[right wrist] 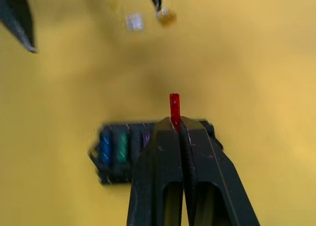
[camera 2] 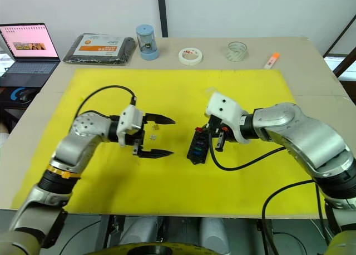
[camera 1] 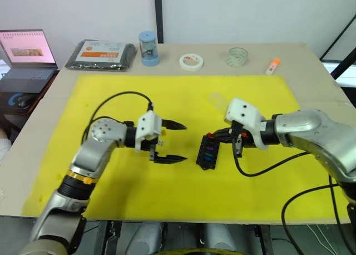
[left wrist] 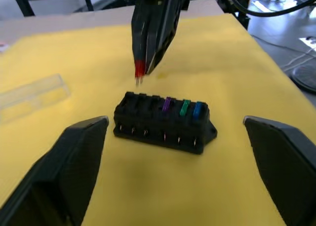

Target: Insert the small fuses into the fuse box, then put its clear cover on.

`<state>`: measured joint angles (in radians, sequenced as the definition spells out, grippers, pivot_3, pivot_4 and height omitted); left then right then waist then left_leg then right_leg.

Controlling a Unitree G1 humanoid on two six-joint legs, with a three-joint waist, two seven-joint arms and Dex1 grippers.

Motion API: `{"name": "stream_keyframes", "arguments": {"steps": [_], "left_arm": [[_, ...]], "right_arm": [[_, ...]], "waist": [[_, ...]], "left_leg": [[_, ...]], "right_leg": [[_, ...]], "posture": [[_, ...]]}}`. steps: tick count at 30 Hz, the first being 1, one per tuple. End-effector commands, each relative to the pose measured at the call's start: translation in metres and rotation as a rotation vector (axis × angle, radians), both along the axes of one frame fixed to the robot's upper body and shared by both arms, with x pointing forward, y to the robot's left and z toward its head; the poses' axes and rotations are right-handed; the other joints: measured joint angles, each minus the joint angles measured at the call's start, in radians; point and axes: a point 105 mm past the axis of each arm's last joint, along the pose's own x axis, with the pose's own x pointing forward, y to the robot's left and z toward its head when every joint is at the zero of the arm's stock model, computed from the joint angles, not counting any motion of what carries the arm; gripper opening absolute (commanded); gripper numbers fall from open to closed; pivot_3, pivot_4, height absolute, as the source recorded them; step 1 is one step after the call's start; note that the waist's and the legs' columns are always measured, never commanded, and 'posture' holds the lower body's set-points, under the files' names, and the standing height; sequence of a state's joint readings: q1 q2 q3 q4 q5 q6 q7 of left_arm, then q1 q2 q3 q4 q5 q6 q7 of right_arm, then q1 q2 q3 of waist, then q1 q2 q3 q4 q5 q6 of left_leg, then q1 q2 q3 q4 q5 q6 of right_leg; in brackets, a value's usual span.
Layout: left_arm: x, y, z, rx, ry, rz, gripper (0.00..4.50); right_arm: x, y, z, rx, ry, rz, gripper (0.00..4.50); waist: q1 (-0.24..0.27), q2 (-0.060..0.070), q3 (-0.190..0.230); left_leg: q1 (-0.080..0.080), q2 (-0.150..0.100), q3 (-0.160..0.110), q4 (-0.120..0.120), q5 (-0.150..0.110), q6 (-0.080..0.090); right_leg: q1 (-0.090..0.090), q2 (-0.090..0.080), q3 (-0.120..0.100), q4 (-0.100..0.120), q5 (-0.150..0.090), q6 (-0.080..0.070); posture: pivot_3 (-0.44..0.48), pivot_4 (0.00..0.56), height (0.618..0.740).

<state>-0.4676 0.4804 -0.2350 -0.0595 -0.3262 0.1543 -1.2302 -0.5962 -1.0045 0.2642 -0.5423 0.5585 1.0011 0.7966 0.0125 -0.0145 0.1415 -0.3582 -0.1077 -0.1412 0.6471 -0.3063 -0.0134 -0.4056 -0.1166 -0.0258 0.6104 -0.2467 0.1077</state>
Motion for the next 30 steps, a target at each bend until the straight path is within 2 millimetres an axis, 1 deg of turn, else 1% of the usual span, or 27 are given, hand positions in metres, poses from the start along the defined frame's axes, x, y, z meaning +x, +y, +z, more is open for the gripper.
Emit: {"name": "stream_keyframes", "arguments": {"steps": [1, 4, 9, 14, 26, 30], "left_arm": [[0.001, -0.011, -0.004, -0.016, -0.080, 0.022, 4.44], [0.003, -0.015, -0.011, -0.004, -0.092, 0.035, 4.44], [0.002, -0.021, -0.016, -0.011, -0.087, 0.024, 4.44], [0.003, -0.023, -0.017, -0.018, -0.083, 0.023, 4.44], [0.004, -0.022, -0.016, -0.012, -0.092, 0.030, 4.44], [0.004, -0.022, -0.017, -0.013, -0.090, 0.034, 4.44]], "right_arm": [[0.001, -0.003, -0.002, -0.049, -0.040, 0.016, 0.00], [-0.001, -0.004, -0.006, -0.067, -0.029, 0.023, 0.00], [-0.002, -0.006, -0.011, -0.088, -0.017, 0.022, 0.00], [0.002, -0.009, -0.013, -0.105, -0.015, 0.009, 0.00], [0.002, -0.011, -0.020, -0.131, 0.001, 0.024, 0.00], [0.002, -0.008, -0.019, -0.123, 0.000, 0.035, 0.00]], "waist": [[0.000, 0.000, 0.000], [0.000, 0.000, 0.000], [0.001, 0.000, 0.000], [0.001, 0.000, 0.000], [0.001, 0.000, 0.000], [0.001, 0.000, 0.000]], "left_leg": [[0.000, 0.000, 0.000, 0.000, 0.000, 0.000], [0.000, 0.000, 0.000, 0.000, 0.000, 0.000], [0.000, 0.000, 0.000, 0.000, 0.000, 0.000], [0.000, 0.000, 0.000, 0.000, 0.000, 0.000], [0.000, 0.000, 0.000, 0.000, 0.000, 0.000], [0.000, 0.000, 0.000, 0.000, 0.000, 0.000]], "right_leg": [[0.000, 0.000, 0.000, 0.000, 0.000, 0.000], [0.000, 0.000, 0.000, 0.000, 0.000, 0.000], [0.000, 0.000, -0.001, 0.000, 0.000, 0.000], [0.000, 0.000, -0.001, 0.000, 0.000, 0.000], [0.000, 0.000, -0.001, 0.000, 0.000, 0.000], [0.000, 0.000, -0.001, 0.000, 0.000, 0.000]], "posture": [[0.000, 0.150, 0.740], [0.000, 0.150, 0.740], [0.000, 0.150, 0.740], [0.000, 0.150, 0.740], [0.000, 0.150, 0.740], [0.000, 0.150, 0.740]]}}
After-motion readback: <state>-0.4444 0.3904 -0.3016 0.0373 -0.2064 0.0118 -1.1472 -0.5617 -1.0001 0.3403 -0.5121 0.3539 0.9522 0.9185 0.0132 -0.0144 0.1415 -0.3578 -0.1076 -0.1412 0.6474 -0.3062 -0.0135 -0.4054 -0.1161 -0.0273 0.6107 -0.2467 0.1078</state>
